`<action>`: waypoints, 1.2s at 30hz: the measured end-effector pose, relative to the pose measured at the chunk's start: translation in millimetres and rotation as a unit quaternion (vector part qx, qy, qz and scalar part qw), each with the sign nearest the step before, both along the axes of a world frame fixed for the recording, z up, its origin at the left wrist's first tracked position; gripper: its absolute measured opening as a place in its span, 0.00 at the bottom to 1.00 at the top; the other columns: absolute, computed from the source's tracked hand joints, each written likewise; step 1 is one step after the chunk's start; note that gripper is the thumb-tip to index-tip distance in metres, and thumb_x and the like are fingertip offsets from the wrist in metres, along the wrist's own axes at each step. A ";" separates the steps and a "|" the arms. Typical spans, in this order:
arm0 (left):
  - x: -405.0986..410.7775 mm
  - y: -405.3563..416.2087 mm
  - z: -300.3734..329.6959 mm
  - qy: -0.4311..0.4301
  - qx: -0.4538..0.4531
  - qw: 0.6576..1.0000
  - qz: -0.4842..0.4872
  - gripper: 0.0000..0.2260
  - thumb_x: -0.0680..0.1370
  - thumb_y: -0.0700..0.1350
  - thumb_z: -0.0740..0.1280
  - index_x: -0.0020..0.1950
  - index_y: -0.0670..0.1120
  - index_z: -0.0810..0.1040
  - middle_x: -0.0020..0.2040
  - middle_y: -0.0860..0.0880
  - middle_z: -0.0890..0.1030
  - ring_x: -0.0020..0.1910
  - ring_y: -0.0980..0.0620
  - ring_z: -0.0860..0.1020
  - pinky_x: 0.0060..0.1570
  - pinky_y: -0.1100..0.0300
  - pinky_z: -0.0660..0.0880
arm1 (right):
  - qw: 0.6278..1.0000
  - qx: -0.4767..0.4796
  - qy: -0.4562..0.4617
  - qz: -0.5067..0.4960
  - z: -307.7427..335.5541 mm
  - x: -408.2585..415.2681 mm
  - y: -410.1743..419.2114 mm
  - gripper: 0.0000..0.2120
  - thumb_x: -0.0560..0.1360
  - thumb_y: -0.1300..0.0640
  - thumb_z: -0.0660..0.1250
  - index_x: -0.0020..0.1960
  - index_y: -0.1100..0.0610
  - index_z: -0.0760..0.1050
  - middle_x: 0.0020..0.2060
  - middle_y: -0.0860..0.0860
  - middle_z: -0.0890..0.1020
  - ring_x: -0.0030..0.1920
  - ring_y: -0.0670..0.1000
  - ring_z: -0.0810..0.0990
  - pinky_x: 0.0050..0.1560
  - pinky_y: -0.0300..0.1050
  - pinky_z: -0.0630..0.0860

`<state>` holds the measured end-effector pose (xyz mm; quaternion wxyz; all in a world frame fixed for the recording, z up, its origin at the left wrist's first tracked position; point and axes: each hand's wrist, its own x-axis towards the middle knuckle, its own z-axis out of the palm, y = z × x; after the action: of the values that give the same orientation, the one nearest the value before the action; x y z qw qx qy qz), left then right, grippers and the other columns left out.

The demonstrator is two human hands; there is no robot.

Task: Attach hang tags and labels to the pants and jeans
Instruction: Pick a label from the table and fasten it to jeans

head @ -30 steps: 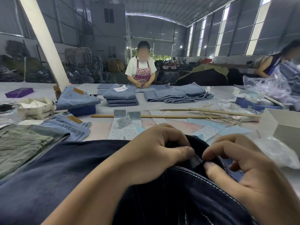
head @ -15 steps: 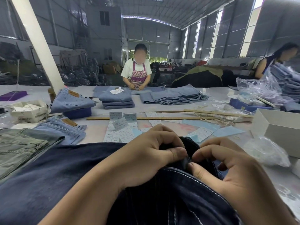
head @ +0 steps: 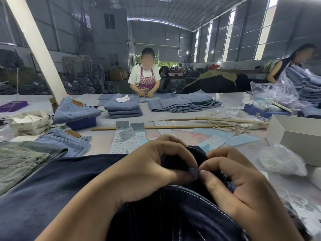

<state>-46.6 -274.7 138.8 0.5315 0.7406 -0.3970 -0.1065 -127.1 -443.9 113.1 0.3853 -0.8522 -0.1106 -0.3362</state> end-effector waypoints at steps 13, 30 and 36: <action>-0.6 1.2 -0.1 0.019 -0.014 1.000 -0.003 0.08 0.66 0.40 0.75 0.34 0.53 0.82 0.55 0.55 0.76 0.54 0.55 0.79 0.58 0.58 0.71 | 0.998 -0.020 -0.043 0.029 -0.9 -4.4 -1.2 0.04 0.64 0.55 0.73 0.37 0.47 0.83 0.45 0.44 0.76 0.45 0.45 0.77 0.47 0.26 0.69; 2.2 14.1 2.6 0.060 -0.037 0.997 -0.036 0.05 0.63 0.38 0.75 0.35 0.48 0.83 0.57 0.54 0.78 0.53 0.54 0.81 0.49 0.64 0.74 | 0.998 -0.010 0.003 0.058 -0.6 -4.6 -0.9 0.06 0.65 0.51 0.72 0.42 0.43 0.83 0.48 0.41 0.75 0.48 0.47 0.78 0.49 0.30 0.69; 2.6 17.7 2.4 0.077 -0.033 0.996 -0.040 0.04 0.64 0.39 0.75 0.36 0.46 0.84 0.60 0.54 0.78 0.52 0.52 0.82 0.48 0.63 0.76 | 0.999 -0.011 -0.012 0.045 -1.2 -4.9 -0.2 0.05 0.65 0.52 0.72 0.40 0.43 0.83 0.46 0.41 0.76 0.47 0.47 0.78 0.48 0.30 0.70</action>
<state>-44.0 -257.0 141.2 0.5804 0.6953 -0.3876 -0.1715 -132.0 -444.0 112.0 0.3894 -0.8465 -0.1574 -0.3273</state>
